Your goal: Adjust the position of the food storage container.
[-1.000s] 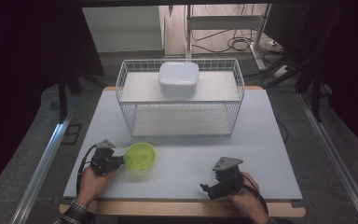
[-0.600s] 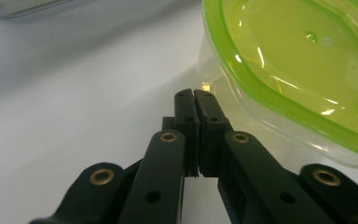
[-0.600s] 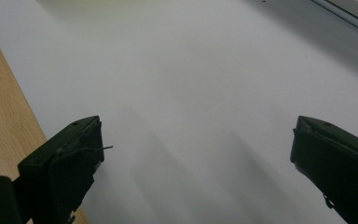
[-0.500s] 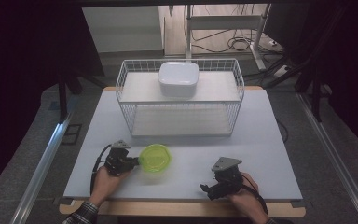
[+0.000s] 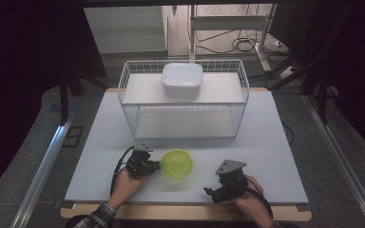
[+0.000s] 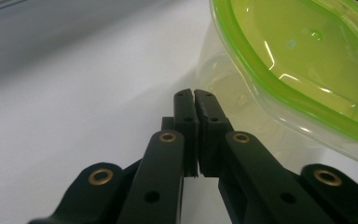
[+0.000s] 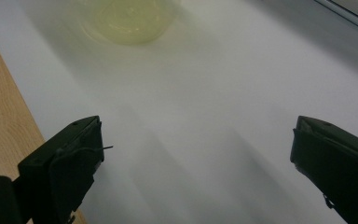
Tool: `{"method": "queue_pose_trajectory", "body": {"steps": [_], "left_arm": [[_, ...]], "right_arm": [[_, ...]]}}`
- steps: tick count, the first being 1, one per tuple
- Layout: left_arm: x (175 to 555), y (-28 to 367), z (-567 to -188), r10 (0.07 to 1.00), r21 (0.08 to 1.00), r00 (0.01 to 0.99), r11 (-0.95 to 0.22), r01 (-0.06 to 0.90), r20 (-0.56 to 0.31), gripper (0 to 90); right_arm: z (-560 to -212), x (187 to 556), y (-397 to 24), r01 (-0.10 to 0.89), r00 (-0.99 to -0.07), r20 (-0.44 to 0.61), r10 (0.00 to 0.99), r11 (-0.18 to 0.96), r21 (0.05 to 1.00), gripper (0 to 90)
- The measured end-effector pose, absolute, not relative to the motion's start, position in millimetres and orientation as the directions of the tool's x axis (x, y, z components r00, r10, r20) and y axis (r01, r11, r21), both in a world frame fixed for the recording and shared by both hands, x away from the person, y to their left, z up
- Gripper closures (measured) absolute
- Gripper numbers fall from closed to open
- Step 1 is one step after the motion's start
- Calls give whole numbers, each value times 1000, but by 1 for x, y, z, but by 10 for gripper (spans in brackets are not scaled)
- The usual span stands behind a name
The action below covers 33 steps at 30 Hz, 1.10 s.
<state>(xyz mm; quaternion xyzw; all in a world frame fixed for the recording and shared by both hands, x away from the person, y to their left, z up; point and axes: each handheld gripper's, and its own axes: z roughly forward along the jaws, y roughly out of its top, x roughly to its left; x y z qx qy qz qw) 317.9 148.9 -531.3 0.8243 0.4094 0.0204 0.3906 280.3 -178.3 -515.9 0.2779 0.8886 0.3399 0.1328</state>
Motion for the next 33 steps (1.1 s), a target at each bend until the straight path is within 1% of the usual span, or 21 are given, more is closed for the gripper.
{"method": "queue_pose_trajectory", "body": {"steps": [3,5,6,7,8,9,10,12,14,18,20,22,24,25,26,29,33], "left_arm": [[317,154,-528,697,670,660,-351,654,-280,860],[315,160,-525,717,689,646,-329,646,-264,807],[313,163,-523,728,698,642,-329,637,-243,741],[311,165,-521,736,706,640,-330,626,-223,741],[306,170,-518,749,723,639,-342,600,-177,656],[306,170,-518,749,723,639,-342,600,-177,620],[303,172,-516,756,731,637,-346,587,-153,620],[298,175,-513,761,747,640,-364,556,-106,540],[292,178,-510,766,764,638,-366,532,-78,475],[284,182,-506,756,786,652,-370,496,-55,334],[278,185,-507,745,795,663,-358,490,-72,257],[277,186,-507,742,796,665,-355,490,-79,240],[271,189,-508,735,801,671,-340,493,-101,173],[268,190,-508,734,803,671,-335,493,-107,173],[265,191,-508,734,804,671,-333,492,-107,152],[256,192,-509,731,811,676,-339,477,-92,91],[245,191,-510,719,823,692,-352,446,-68,50]], "right_arm": [[-515,280,-179,404,-809,-47,585,613,679,27],[-515,280,-179,402,-808,-49,587,611,682,28],[-515,280,-179,403,-808,-48,587,610,683,27],[-515,280,-179,403,-808,-48,587,610,683,27],[-514,280,-180,402,-809,-47,586,609,684,28],[-514,280,-180,402,-809,-47,586,609,684,28],[-514,280,-180,402,-809,-47,586,609,684,28],[-514,280,-180,401,-809,-47,586,608,685,27],[-514,280,-180,400,-809,-47,585,608,686,28],[-513,280,-180,399,-809,-46,586,605,689,27],[-513,280,-181,399,-808,-44,587,602,691,27],[-513,280,-181,400,-808,-44,587,602,691,27],[-513,280,-182,400,-808,-43,588,600,693,28],[-513,280,-182,400,-808,-43,588,600,693,28],[-513,280,-182,399,-808,-43,588,599,695,28],[-513,280,-181,396,-808,-44,588,597,698,28],[-512,280,-181,389,-809,-47,586,593,705,27]]}}
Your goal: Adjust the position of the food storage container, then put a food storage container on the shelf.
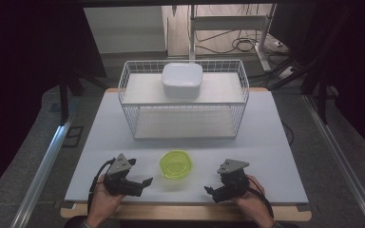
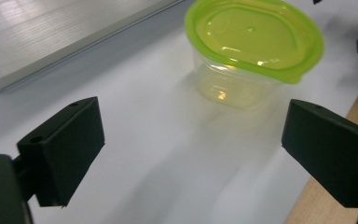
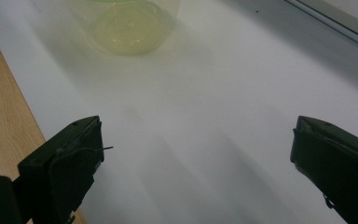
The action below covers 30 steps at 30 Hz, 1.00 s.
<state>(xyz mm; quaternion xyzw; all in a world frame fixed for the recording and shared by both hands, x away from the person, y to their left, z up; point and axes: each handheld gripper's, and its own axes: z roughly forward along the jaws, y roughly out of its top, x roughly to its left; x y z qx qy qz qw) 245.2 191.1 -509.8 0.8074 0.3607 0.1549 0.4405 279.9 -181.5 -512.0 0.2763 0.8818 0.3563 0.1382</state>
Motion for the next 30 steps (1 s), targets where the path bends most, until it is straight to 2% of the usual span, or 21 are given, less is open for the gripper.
{"method": "queue_pose_trajectory", "body": {"steps": [4,16,22,30], "left_arm": [[238,190,-512,711,822,702,-382,424,-32,37],[233,196,-518,735,813,678,-381,440,-23,33],[232,198,-519,741,810,671,-377,449,-27,34],[230,199,-522,741,800,672,-390,456,-22,34]], "right_arm": [[-512,280,-182,385,-810,-46,584,590,709,27],[-509,282,-186,394,-796,-40,604,567,724,0],[-506,284,-188,403,-783,-10,622,520,753,0],[-506,286,-183,455,-777,80,624,470,756,9]]}}
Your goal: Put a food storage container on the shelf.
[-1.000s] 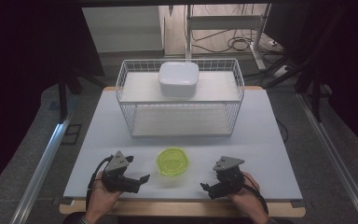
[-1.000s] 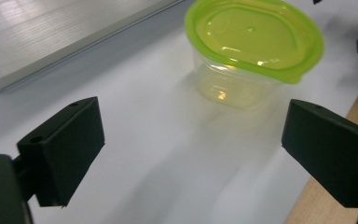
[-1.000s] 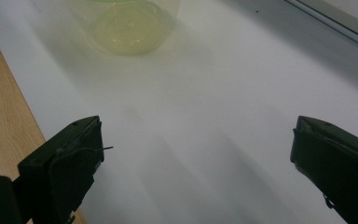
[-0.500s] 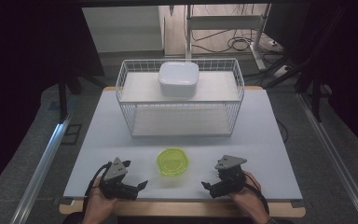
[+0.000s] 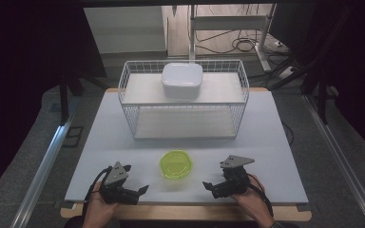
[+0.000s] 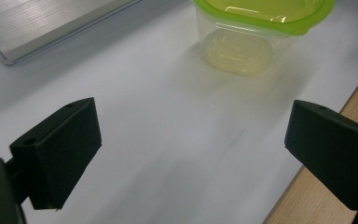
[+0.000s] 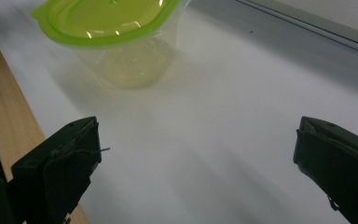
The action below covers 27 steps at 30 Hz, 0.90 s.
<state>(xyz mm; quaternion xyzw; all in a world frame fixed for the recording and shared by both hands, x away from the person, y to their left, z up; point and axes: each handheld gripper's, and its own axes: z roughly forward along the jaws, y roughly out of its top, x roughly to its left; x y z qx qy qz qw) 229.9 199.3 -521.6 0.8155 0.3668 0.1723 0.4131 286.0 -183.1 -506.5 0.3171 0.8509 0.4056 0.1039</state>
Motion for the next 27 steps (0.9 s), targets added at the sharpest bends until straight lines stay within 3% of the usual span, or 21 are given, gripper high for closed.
{"method": "queue_pose_trajectory", "body": {"steps": [4,7,19,27], "left_arm": [[230,199,-522,741,797,671,-397,455,-15,34],[230,199,-523,739,796,673,-398,456,-15,34],[230,198,-524,742,791,671,-406,459,-9,34],[230,198,-525,740,788,673,-408,460,-9,35]], "right_arm": [[-500,288,-179,466,-761,95,641,439,768,8],[-497,296,-175,521,-743,163,649,407,750,20],[-488,320,-164,614,-718,316,620,349,708,309],[-487,335,-155,676,-672,415,613,279,682,426]]}}
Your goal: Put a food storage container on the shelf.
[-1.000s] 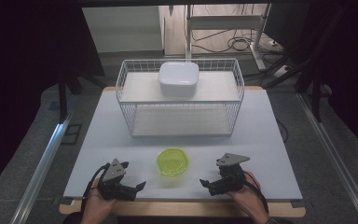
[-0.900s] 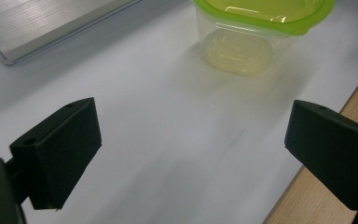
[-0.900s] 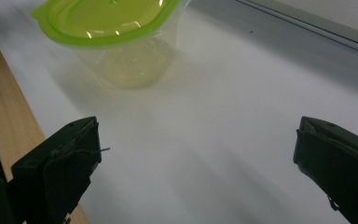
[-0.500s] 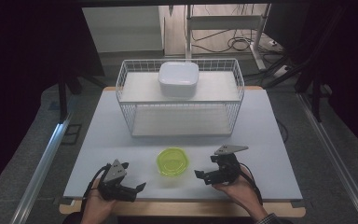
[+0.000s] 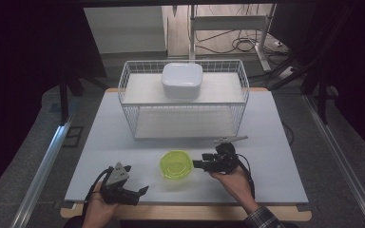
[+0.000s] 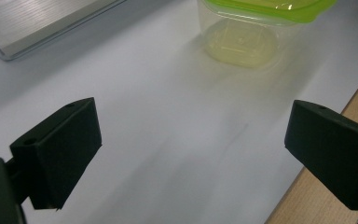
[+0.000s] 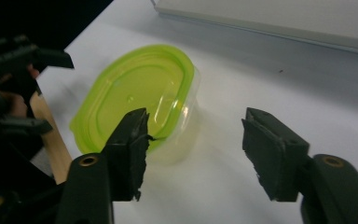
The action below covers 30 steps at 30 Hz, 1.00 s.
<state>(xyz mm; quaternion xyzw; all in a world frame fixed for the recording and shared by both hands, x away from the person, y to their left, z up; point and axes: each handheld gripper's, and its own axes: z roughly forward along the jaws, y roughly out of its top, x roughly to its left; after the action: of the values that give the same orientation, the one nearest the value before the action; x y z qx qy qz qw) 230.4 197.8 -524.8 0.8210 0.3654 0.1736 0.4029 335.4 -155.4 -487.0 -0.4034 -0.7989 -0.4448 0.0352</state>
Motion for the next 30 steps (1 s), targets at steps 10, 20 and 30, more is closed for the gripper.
{"method": "queue_pose_trajectory", "body": {"steps": [10,20,30], "left_arm": [[230,197,-525,735,784,678,-418,458,-5,36],[230,197,-525,732,782,681,-425,457,-1,38],[230,196,-526,731,780,682,-429,456,4,39]], "right_arm": [[-492,353,-140,742,-621,511,594,236,628,591],[-506,366,-133,817,-547,624,558,192,544,733],[-505,367,-133,847,-516,683,517,189,497,815]]}}
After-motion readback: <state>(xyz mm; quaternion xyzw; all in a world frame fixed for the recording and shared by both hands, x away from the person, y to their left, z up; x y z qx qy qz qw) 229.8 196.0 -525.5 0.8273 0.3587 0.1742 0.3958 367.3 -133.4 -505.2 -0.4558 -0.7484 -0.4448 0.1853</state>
